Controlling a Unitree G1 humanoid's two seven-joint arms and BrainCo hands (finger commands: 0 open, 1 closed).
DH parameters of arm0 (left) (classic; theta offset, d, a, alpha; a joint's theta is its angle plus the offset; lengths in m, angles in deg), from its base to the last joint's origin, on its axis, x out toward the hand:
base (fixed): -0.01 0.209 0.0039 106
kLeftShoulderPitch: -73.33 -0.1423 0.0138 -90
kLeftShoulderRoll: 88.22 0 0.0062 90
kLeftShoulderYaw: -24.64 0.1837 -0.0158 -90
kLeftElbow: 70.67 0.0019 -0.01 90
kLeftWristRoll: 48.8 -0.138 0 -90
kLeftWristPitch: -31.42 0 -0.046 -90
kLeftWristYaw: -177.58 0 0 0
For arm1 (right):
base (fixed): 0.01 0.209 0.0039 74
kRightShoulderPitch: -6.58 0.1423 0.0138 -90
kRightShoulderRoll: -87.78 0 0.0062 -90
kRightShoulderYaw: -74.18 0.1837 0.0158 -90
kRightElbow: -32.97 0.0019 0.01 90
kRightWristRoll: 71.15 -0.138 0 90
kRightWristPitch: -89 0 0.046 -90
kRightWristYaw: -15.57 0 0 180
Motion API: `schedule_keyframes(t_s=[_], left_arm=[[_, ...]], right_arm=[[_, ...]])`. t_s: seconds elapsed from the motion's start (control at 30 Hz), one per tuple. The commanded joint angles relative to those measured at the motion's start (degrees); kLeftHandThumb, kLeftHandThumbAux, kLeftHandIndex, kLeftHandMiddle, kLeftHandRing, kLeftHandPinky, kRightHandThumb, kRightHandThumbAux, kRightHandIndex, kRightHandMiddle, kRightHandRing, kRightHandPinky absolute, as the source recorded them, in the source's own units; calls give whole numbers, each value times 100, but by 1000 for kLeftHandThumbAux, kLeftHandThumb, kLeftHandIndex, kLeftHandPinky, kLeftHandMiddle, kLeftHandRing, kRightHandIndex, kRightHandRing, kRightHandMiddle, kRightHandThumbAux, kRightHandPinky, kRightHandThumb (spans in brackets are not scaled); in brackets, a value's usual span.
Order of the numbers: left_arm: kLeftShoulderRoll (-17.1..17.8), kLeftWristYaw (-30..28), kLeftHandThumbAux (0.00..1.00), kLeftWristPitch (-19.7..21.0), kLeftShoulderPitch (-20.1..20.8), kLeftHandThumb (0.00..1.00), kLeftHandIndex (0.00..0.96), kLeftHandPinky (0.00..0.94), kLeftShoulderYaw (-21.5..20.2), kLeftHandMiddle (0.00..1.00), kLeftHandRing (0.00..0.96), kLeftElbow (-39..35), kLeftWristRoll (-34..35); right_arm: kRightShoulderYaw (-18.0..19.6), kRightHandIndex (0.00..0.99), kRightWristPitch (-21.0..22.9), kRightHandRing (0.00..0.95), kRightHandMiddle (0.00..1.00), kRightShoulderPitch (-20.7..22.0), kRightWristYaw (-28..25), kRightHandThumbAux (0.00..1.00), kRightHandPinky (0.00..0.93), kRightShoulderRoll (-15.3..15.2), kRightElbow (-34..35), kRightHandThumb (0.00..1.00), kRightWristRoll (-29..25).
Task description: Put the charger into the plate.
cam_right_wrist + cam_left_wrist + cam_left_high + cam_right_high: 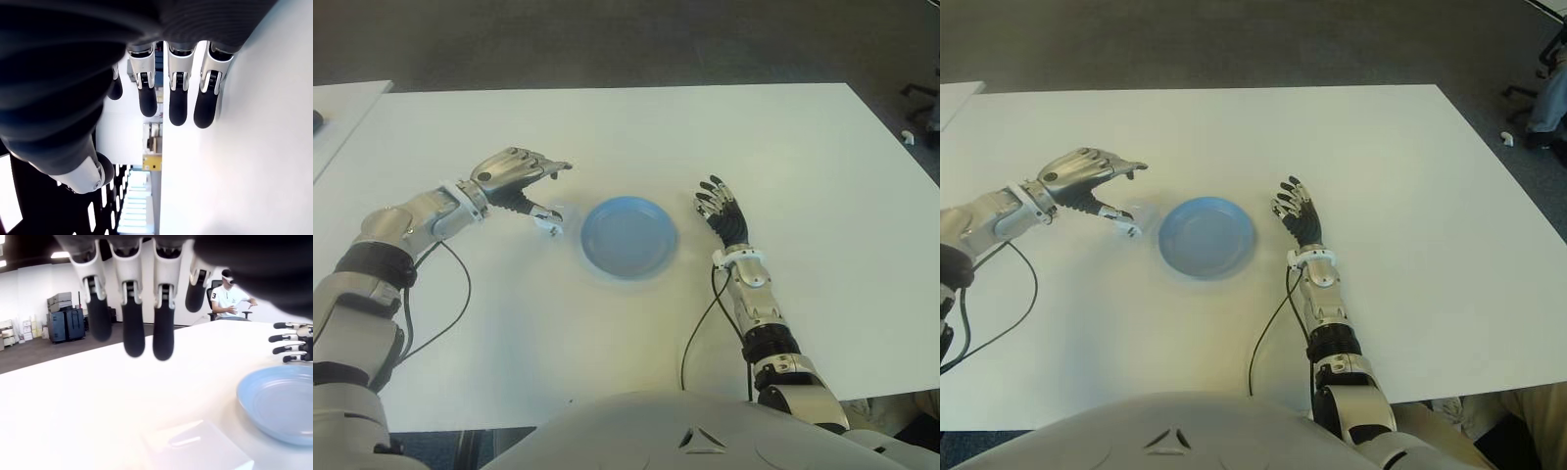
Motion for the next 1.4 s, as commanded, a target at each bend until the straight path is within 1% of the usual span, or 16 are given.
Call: schedule_keyframes(t_s=[0.03,0.23,0.4,0.67,0.8,0.93,1.1,1.27,1.4], left_arm=[[-57,185,123,-98,166,412,0,0,278,0,0,402,-373],[-72,404,114,-118,340,412,0,0,531,0,0,703,-676],[-101,547,114,-51,524,412,0,0,844,0,0,1037,-1004],[-143,938,124,82,795,424,0,0,1366,0,0,1556,-1499],[-209,1258,131,259,1032,436,0,0,1721,0,0,1933,-1844],[-379,1731,137,621,1303,449,0,0,2150,0,0,2456,-2233],[-514,2139,142,903,1494,460,0,0,2560,0,0,2744,-2504],[-613,2399,148,1164,1671,473,0,0,2953,0,0,2910,-2746],[-746,2441,151,1437,1778,480,0,0,3268,0,0,3096,-2934]], right_arm=[[-8,26,176,200,178,-221,-15,730,212,1,-148,10,-10],[-15,29,182,200,178,-242,-30,714,206,-22,-127,10,0],[-8,29,240,199,177,-252,-43,709,203,-53,-128,2,-2],[11,23,141,197,173,-251,-80,718,208,-67,-180,0,-36],[11,19,120,193,168,-286,-86,727,208,-66,-113,1,-37],[13,17,127,191,164,-323,-92,729,208,-59,-60,2,-47],[17,18,124,192,165,-375,-139,722,210,-72,-7,0,-71],[18,19,96,192,165,-402,-171,720,207,-76,-8,0,-71],[24,21,65,188,161,-421,-213,719,202,-79,-2,0,-84]])
